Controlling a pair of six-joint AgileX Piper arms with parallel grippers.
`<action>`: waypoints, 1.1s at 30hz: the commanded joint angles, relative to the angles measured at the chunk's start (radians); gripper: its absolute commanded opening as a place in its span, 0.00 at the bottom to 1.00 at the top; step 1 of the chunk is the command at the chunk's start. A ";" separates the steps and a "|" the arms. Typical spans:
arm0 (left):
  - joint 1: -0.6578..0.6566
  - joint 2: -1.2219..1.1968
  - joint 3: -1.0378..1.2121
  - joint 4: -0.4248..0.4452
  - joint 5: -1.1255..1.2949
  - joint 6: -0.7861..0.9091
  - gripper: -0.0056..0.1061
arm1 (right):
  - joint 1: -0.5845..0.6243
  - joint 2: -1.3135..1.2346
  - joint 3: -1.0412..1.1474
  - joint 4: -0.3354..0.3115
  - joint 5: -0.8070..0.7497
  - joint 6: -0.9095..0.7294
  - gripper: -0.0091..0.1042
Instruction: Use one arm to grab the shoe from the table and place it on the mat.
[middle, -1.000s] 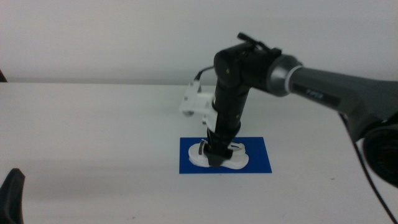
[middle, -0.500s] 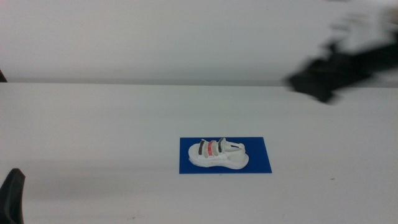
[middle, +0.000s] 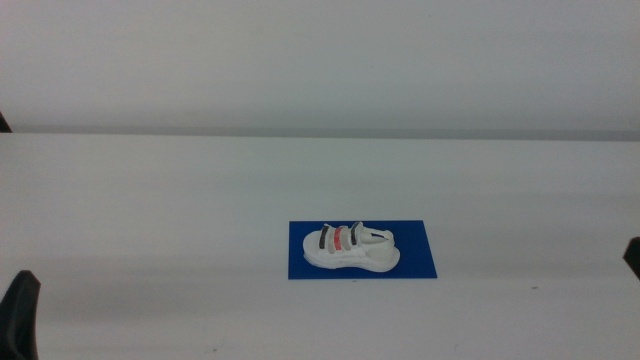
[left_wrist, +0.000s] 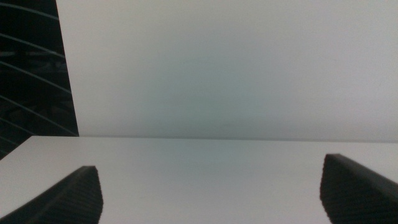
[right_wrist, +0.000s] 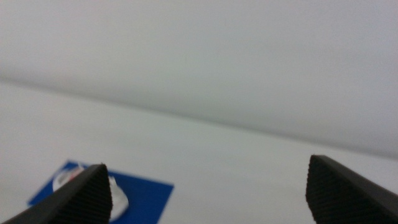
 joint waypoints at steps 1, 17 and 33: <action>0.002 -0.041 0.043 0.000 -0.012 -0.006 0.89 | -0.008 -0.053 0.037 0.018 -0.075 0.002 0.82; 0.002 -0.041 0.043 0.000 -0.012 -0.006 0.89 | -0.114 -0.172 0.180 0.003 -0.234 0.050 0.82; 0.002 -0.041 0.043 0.000 -0.016 -0.006 0.89 | -0.309 -0.382 0.380 0.009 -0.253 0.078 0.83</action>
